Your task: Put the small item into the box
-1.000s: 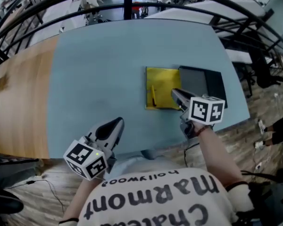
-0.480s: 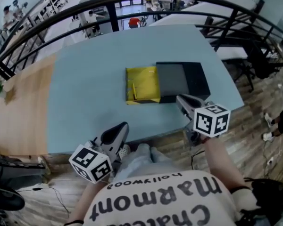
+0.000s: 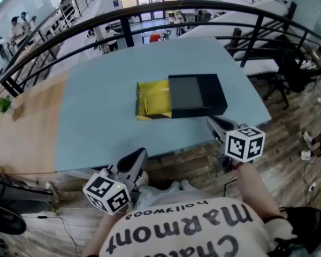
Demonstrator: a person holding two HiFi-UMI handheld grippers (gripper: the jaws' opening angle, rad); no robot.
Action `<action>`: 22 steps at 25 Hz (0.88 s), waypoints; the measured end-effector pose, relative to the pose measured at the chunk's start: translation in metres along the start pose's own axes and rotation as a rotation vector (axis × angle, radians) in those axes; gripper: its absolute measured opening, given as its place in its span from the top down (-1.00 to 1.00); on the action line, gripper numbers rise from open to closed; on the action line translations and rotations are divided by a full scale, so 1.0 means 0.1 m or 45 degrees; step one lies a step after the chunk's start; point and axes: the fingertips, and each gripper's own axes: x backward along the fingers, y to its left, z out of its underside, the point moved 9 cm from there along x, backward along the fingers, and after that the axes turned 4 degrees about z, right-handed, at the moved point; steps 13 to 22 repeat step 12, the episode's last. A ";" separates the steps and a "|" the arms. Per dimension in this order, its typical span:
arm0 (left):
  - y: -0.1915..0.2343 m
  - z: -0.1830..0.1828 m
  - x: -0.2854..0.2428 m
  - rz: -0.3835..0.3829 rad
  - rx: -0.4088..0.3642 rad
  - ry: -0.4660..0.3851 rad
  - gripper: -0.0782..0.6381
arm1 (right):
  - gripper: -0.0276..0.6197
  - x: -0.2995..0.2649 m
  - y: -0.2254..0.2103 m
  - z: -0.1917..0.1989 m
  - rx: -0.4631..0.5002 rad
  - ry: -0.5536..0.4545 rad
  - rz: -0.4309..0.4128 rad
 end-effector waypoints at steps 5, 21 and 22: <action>-0.12 -0.01 0.03 -0.010 -0.020 -0.007 0.78 | 0.75 0.14 -0.11 0.00 -0.011 -0.024 0.028; -0.01 0.00 0.08 -0.012 -0.023 -0.011 0.78 | 0.75 0.13 -0.12 -0.02 0.013 -0.022 0.056; -0.01 0.00 0.08 -0.012 -0.023 -0.011 0.78 | 0.75 0.13 -0.12 -0.02 0.013 -0.022 0.056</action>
